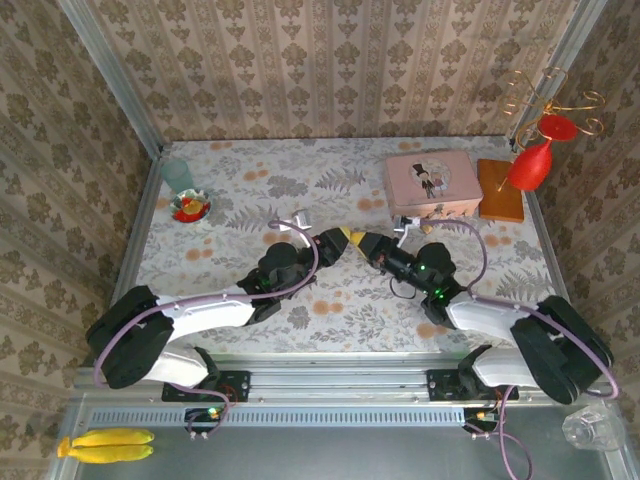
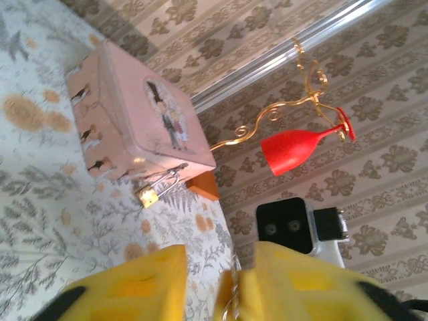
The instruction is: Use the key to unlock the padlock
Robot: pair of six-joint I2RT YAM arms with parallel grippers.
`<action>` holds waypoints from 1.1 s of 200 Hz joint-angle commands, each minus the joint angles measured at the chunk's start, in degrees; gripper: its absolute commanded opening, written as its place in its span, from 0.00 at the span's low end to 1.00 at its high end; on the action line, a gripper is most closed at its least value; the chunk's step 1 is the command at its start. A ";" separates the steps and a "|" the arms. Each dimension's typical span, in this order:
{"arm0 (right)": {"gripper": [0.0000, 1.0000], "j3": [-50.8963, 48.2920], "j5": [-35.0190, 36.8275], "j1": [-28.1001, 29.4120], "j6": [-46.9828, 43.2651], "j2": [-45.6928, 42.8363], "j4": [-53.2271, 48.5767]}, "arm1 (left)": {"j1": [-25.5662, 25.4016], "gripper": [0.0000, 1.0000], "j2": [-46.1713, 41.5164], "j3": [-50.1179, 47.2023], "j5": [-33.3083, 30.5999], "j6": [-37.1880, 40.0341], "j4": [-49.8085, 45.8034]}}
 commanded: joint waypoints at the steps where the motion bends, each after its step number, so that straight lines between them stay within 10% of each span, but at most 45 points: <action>1: 0.00 2.50 -1.28 -4.18 -6.91 -8.29 -20.35 | 2.45 0.43 -2.13 4.61 0.85 3.23 -12.56; 67: 0.00 11.87 13.68 -14.77 -36.15 -34.61 -74.71 | 4.64 0.59 12.19 27.90 7.12 13.61 -41.60; 220: 0.00 7.44 38.41 -16.43 -43.33 -66.89 -92.31 | -3.86 0.64 65.65 90.17 2.18 36.85 -64.25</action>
